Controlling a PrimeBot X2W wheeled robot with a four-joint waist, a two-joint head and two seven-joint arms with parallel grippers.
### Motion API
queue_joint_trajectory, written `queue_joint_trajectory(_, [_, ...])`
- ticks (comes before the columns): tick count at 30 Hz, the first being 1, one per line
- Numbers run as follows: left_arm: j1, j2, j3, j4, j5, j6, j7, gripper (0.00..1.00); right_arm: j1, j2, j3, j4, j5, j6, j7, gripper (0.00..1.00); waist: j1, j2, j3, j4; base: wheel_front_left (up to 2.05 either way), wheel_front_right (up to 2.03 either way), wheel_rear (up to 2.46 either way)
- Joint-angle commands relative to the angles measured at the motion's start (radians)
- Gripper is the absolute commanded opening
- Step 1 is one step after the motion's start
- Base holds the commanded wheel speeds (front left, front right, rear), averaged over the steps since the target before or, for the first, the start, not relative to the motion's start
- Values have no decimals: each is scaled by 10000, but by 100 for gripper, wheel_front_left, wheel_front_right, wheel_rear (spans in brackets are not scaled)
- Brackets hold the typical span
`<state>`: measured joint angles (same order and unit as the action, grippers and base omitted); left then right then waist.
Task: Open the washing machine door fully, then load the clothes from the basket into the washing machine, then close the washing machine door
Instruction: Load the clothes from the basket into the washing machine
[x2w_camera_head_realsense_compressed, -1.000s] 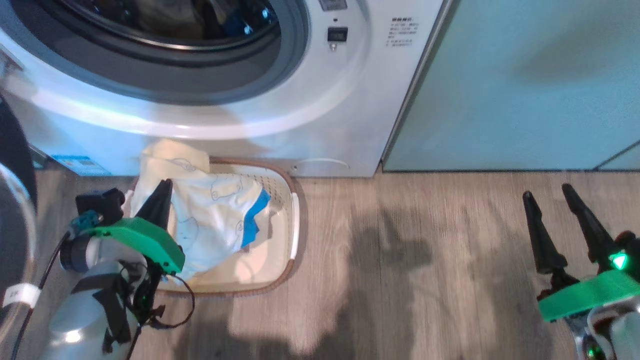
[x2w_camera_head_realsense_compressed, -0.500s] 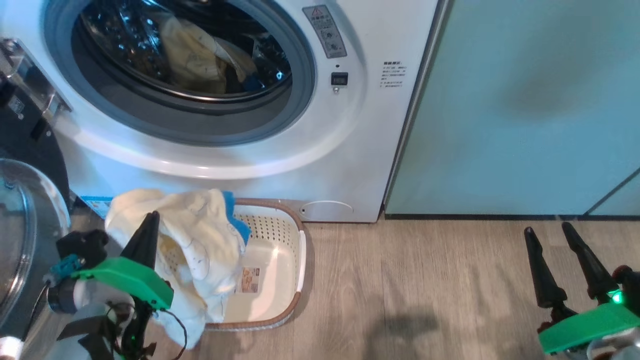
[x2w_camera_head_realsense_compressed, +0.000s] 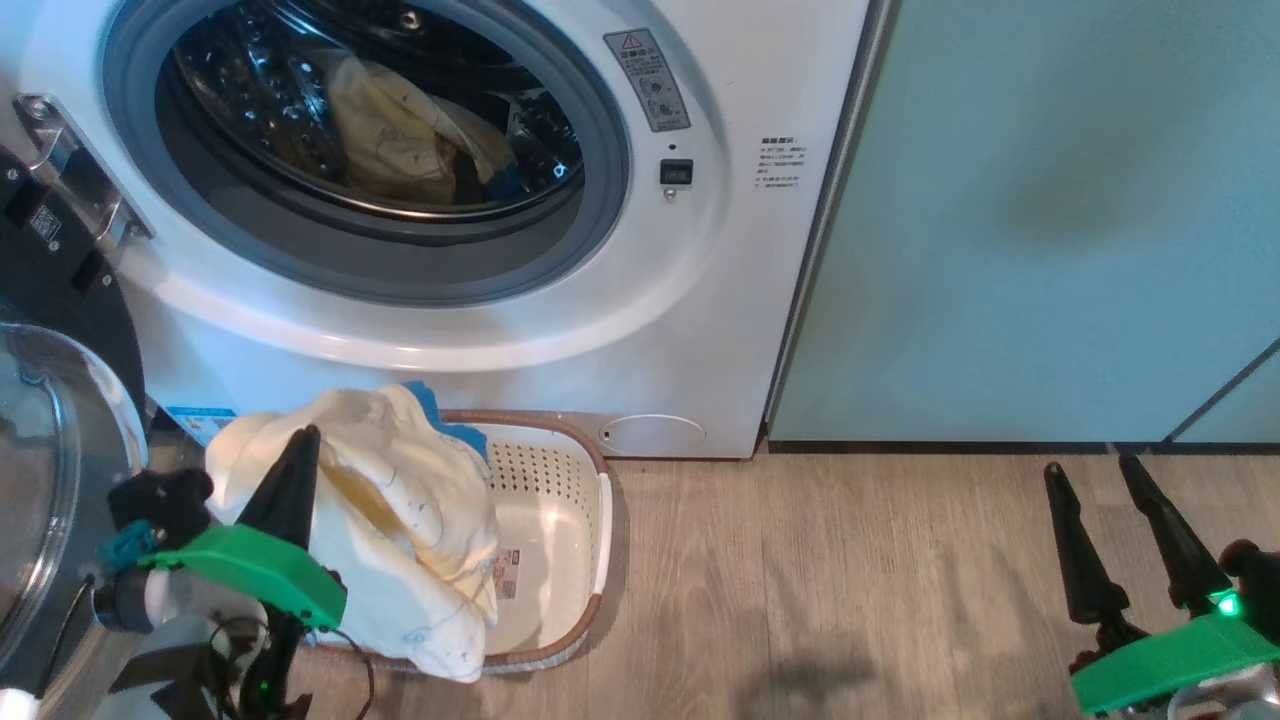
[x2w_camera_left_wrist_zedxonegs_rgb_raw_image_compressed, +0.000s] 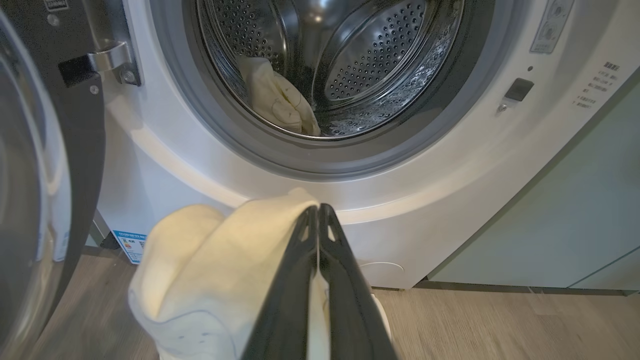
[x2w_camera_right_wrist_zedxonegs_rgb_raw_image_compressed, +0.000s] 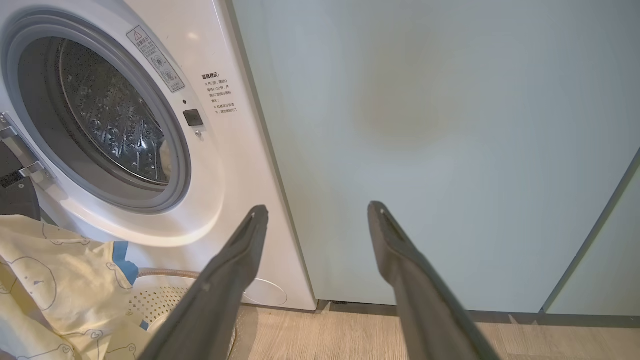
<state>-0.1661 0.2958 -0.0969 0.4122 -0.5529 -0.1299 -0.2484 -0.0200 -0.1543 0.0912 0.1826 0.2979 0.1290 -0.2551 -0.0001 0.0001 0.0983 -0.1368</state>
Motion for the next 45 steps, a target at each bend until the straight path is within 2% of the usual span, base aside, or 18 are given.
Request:
queue_joint_trajectory(1, [-452, 376, 489, -391, 99, -7, -133, 0, -57, -90, 115, -321, 45, 17, -67, 100, 1, -1, 22, 1, 0, 0, 0])
queue_joint_trajectory(8, [-1196, 635, 9, -392, 49, -8, -133, 0, -192, -75, 166, -346, 44, 17, -67, 100, 1, -1, 276, -5, 0, 0, 0])
queue_joint_trajectory(19, [-3233, 1265, -454, 86, -635, -8, 30, 0, -574, -22, 295, -418, 66, 17, -67, 100, 1, -1, 1036, -254, 0, 0, 0])
queue_joint_trajectory(31, [-6737, 2339, -888, 622, -1760, -8, 839, 0, -1450, 229, 437, -499, 96, 17, -67, 100, 1, -1, 2788, -798, 0, 0, 0])
queue_joint_trajectory(38, [-8318, 2589, -1349, 1278, -2301, -8, 1315, 0, -2033, 395, 563, -549, 131, 17, -67, 100, 1, -1, 3862, -1079, 0, 0, 0])
queue_joint_trajectory(45, [-10005, 2749, -2080, 2294, -2296, -8, 1451, 0, -2638, 421, 646, -616, 136, 17, -67, 100, 1, -1, 4857, -1248, 0, 0, 0])
